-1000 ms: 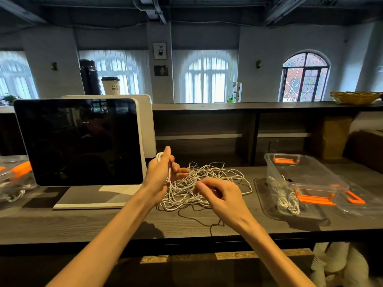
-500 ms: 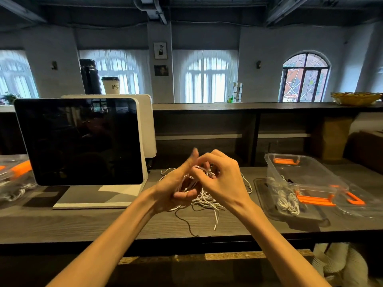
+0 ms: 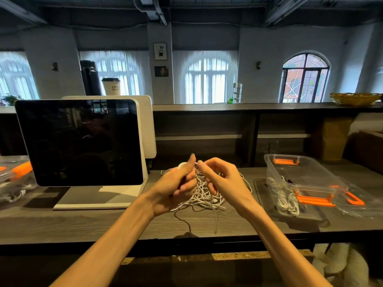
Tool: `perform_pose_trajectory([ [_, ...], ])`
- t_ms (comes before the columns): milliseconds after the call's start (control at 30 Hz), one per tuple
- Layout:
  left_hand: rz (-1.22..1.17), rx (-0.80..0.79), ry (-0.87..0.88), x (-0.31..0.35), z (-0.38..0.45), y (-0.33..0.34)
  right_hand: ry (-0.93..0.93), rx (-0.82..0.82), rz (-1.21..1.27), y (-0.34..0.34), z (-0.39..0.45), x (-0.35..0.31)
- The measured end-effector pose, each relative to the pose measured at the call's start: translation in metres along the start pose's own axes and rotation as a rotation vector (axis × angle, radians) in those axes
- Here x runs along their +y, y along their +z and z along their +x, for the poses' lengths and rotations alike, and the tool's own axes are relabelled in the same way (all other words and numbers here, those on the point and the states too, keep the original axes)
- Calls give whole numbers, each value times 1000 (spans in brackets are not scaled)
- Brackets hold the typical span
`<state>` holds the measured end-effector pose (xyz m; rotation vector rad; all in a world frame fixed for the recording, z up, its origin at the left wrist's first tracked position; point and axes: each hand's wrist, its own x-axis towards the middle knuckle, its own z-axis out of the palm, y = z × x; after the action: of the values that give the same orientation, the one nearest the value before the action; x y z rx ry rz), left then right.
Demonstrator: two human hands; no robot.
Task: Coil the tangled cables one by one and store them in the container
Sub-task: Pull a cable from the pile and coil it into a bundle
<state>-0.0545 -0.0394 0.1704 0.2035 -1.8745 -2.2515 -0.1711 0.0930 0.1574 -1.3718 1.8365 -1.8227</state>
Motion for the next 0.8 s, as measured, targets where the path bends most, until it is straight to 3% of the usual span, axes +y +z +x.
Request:
perform_pose_trajectory([
  [67,-23,162,67,0,5,-2,23,21,-43,0,-2,5],
  [167,124,423,139,-3,12,-2,29,97,-210,1,-4,7],
  [233,152,522,198,-4,16,1,-17,125,-283,4,-5,8],
  [300,41,518,216,-3,18,5,-89,106,-364,10,-5,9],
  [433,-220,361,207,1,17,13,-197,72,-516,26,-8,12],
  [633,-341,460,249,7,22,7,-244,-91,-532,26,-11,2],
  [700,-303,487,265,9,22,4,-231,-140,-584,21,-13,-2],
  [800,-32,560,297,6,21,5,-297,-227,-797,11,-16,-11],
])
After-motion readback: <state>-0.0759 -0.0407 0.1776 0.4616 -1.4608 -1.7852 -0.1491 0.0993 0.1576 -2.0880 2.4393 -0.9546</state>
